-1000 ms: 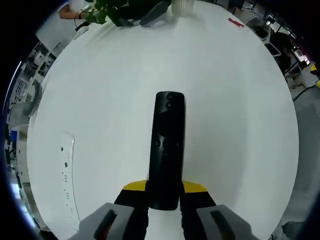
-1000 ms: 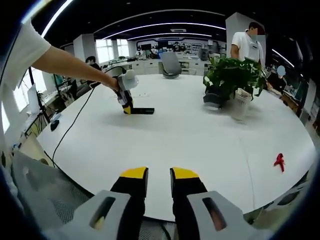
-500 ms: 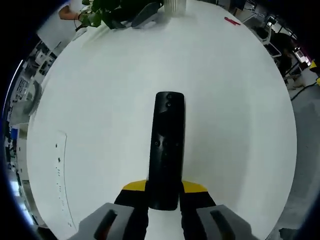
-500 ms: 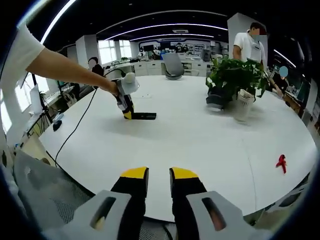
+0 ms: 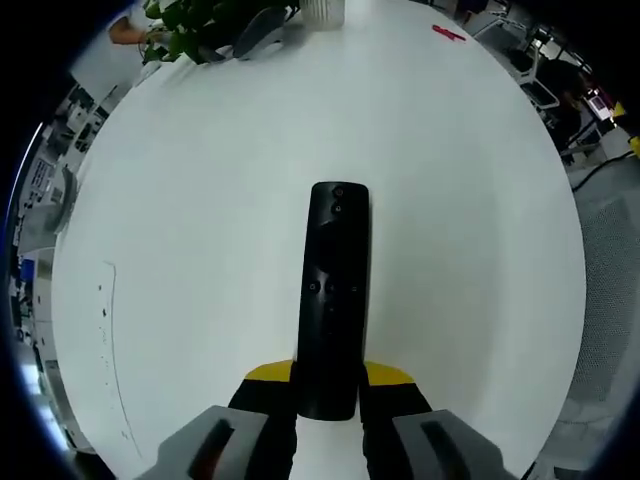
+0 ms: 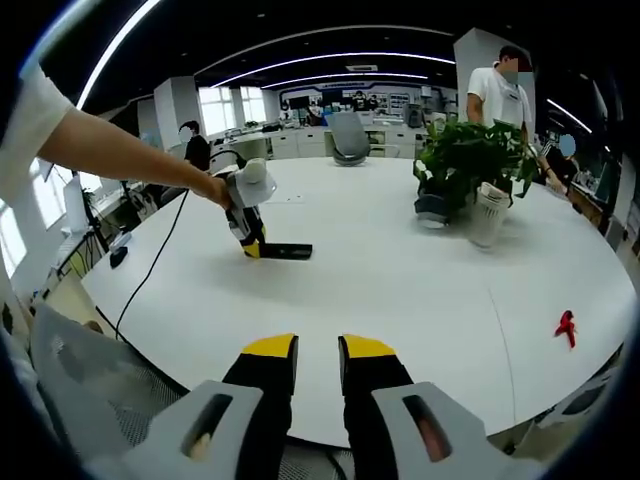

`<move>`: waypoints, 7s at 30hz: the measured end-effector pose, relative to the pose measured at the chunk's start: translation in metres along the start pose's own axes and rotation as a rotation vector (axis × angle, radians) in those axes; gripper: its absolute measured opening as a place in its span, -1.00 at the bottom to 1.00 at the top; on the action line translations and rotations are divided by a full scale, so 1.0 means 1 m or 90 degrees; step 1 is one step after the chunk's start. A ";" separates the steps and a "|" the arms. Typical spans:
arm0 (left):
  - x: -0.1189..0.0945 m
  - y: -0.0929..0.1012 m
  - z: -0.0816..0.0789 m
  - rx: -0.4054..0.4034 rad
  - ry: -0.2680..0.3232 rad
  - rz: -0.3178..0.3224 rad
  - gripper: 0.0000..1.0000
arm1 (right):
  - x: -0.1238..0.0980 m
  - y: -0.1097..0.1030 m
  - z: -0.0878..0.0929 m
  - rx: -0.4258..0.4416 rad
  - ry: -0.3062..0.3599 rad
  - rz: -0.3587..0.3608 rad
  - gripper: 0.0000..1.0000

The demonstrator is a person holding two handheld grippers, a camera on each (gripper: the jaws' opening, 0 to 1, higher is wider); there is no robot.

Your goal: Press the specified remote control buttons in sequence, fully releasing each button before pressing the next.

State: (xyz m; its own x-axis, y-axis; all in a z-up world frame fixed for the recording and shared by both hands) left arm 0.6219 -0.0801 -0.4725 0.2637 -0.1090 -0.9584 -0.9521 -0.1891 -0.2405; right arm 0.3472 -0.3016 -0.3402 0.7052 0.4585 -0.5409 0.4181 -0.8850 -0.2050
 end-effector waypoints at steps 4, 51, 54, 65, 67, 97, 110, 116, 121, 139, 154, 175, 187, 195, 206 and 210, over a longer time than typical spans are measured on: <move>-0.002 0.008 0.002 -0.002 0.009 0.001 -0.55 | -0.002 0.001 -0.002 0.002 0.012 0.003 -0.67; -0.032 0.117 0.018 -0.010 0.033 0.007 -0.54 | -0.005 -0.006 -0.006 -0.012 0.037 -0.021 -0.68; -0.034 0.123 0.018 -0.005 0.035 0.007 -0.54 | -0.004 -0.007 -0.006 -0.015 0.036 -0.024 -0.67; -0.042 0.150 0.023 0.007 0.043 0.010 -0.54 | -0.004 -0.010 -0.006 -0.022 0.034 -0.035 -0.67; -0.043 0.153 0.024 0.002 0.046 0.010 -0.54 | -0.004 -0.009 -0.007 -0.022 0.038 -0.034 -0.67; -0.060 0.216 0.036 0.006 0.083 0.015 -0.54 | 0.000 -0.016 -0.002 -0.041 0.011 -0.062 -0.63; -0.068 0.244 0.038 0.017 0.087 0.017 -0.54 | 0.006 -0.026 0.002 -0.066 -0.026 -0.099 -0.61; -0.070 0.252 0.040 0.009 0.094 0.016 -0.54 | 0.011 -0.037 0.003 -0.076 -0.052 -0.141 -0.61; -0.071 0.256 0.041 -0.007 0.108 0.014 -0.54 | 0.019 -0.045 0.002 -0.079 -0.084 -0.187 -0.58; -0.074 0.262 0.047 -0.014 0.181 -0.030 -0.52 | 0.092 -0.050 0.001 -0.065 -0.220 -0.267 -0.72; -0.072 0.261 0.049 -0.065 0.204 -0.007 -0.52 | 0.130 -0.048 0.032 0.056 -0.351 -0.287 -0.93; -0.069 0.258 0.052 -0.111 0.245 0.011 -0.50 | 0.129 -0.045 0.074 0.102 -0.467 -0.278 -1.00; -0.067 0.257 0.051 -0.110 0.241 0.009 -0.50 | 0.127 -0.043 0.079 0.087 -0.495 -0.261 -1.00; -0.068 0.258 0.051 -0.112 0.241 0.008 -0.50 | 0.128 -0.044 0.080 0.079 -0.502 -0.260 -1.00; -0.068 0.259 0.051 -0.114 0.238 0.007 -0.49 | 0.126 -0.044 0.082 0.080 -0.505 -0.257 -1.00; -0.069 0.259 0.050 -0.115 0.236 0.007 -0.49 | 0.127 -0.044 0.082 0.077 -0.505 -0.258 -1.00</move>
State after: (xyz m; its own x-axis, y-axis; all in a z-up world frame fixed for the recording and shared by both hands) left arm 0.3495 -0.0728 -0.4763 0.3239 -0.4496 -0.8324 -0.9210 -0.3513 -0.1686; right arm 0.3715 -0.2112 -0.4665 -0.1043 0.5864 -0.8033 0.4541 -0.6905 -0.5630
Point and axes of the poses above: the point that each gripper's makers call its tool centre point, and the gripper's own axes: x roughly forward along the fingers, y roughly to its right, z roughly out of its underside, the point moved 5 cm from there along -x, roughly backward along the fingers, and after that the axes turned 12 degrees about -z, right-handed, at the moved point
